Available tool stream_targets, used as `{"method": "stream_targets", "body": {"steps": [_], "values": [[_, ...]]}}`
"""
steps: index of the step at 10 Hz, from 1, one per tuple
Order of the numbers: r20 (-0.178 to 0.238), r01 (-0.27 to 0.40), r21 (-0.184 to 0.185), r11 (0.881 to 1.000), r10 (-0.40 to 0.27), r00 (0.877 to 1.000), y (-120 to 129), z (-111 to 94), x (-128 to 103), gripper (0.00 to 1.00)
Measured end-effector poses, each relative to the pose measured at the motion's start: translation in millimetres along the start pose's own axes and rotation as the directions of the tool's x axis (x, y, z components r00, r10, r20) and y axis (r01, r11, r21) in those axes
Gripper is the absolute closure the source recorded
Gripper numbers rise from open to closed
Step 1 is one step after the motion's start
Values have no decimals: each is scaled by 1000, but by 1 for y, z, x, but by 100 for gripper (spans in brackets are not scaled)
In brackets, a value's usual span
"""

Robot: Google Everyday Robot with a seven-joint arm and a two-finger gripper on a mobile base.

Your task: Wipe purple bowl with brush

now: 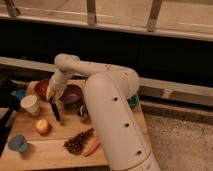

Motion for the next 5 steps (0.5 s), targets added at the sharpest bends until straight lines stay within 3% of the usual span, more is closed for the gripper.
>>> {"method": "stream_targets", "body": {"steps": [1, 5], "values": [[-2, -14, 2, 1000, 14, 1000, -3, 0, 4, 100], [18, -77, 27, 997, 76, 997, -51, -36, 40, 100]]}}
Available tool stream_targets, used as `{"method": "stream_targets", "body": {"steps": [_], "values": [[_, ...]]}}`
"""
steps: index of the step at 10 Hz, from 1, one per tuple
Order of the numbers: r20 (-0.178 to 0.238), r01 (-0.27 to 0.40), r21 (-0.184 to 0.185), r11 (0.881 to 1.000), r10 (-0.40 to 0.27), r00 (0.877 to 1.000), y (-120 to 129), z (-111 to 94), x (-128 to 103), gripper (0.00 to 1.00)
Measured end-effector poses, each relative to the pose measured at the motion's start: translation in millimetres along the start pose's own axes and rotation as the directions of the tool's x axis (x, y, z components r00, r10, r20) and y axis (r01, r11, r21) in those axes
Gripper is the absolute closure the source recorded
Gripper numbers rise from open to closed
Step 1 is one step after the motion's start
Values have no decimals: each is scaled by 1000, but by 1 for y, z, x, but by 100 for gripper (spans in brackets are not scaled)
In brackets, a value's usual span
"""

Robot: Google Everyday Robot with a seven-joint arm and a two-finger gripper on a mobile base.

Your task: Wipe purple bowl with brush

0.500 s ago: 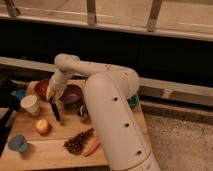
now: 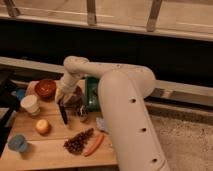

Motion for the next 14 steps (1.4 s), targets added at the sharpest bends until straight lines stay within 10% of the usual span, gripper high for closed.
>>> {"method": "stream_targets", "body": {"steps": [4, 9, 14], "values": [[-5, 21, 13, 1000, -21, 1000, -11, -12, -3, 100], [-23, 48, 21, 999, -48, 999, 32, 13, -42, 100], [-5, -20, 42, 999, 20, 1000, 12, 4, -15, 100]]}}
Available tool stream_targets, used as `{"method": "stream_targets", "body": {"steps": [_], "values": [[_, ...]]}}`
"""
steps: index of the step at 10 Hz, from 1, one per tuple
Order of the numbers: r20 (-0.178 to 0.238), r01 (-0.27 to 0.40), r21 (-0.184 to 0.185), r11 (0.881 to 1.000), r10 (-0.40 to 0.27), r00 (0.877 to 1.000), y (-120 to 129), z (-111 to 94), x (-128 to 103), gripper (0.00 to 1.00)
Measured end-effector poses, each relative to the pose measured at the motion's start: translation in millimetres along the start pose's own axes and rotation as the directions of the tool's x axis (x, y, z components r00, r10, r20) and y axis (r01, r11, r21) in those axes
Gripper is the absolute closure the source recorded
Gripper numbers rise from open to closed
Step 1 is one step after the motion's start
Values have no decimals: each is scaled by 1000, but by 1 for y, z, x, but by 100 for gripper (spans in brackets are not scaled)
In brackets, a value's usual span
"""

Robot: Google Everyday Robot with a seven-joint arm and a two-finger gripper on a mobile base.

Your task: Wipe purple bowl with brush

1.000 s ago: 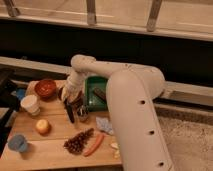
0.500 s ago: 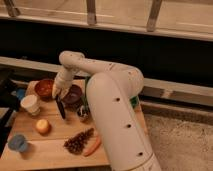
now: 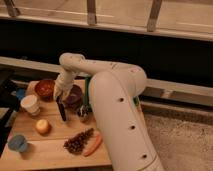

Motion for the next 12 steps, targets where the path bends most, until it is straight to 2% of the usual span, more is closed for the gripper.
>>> {"method": "stream_targets", "body": {"steps": [3, 6, 9, 11, 12], "values": [[21, -21, 14, 1000, 20, 1000, -35, -24, 21, 100], [21, 5, 12, 1000, -5, 1000, -40, -30, 15, 100], [14, 48, 2, 999, -48, 999, -12, -19, -17, 100], [3, 70, -4, 998, -70, 998, 20, -1, -43, 100], [1, 71, -7, 997, -71, 997, 25, 4, -48, 100]]}}
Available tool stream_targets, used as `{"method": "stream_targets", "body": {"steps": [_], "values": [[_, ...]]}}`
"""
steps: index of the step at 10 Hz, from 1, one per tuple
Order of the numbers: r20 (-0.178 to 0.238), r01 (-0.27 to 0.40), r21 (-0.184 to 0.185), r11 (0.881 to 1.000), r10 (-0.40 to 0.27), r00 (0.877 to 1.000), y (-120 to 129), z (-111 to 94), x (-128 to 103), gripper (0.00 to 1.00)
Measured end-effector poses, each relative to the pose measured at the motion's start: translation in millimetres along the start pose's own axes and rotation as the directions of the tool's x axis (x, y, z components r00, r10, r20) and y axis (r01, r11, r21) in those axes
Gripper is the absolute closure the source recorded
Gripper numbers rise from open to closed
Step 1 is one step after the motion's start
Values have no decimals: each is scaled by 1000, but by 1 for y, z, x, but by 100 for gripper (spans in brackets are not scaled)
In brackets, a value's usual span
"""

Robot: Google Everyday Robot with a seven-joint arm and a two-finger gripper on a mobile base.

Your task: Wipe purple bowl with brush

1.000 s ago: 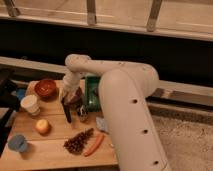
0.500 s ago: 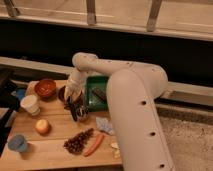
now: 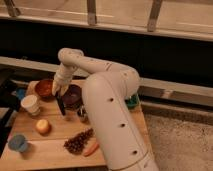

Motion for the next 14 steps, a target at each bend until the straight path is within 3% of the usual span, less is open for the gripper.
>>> {"method": "stream_targets", "body": {"steps": [2, 4, 9, 11, 14], "values": [[-9, -12, -2, 1000, 12, 1000, 7, 9, -3, 100], [-5, -29, -2, 1000, 29, 1000, 1, 8, 8, 100], [16, -118, 23, 993, 118, 993, -52, -18, 68, 100], [30, -130, 31, 991, 129, 991, -62, -29, 66, 100], [43, -98, 37, 995, 96, 994, -52, -36, 37, 100]]}}
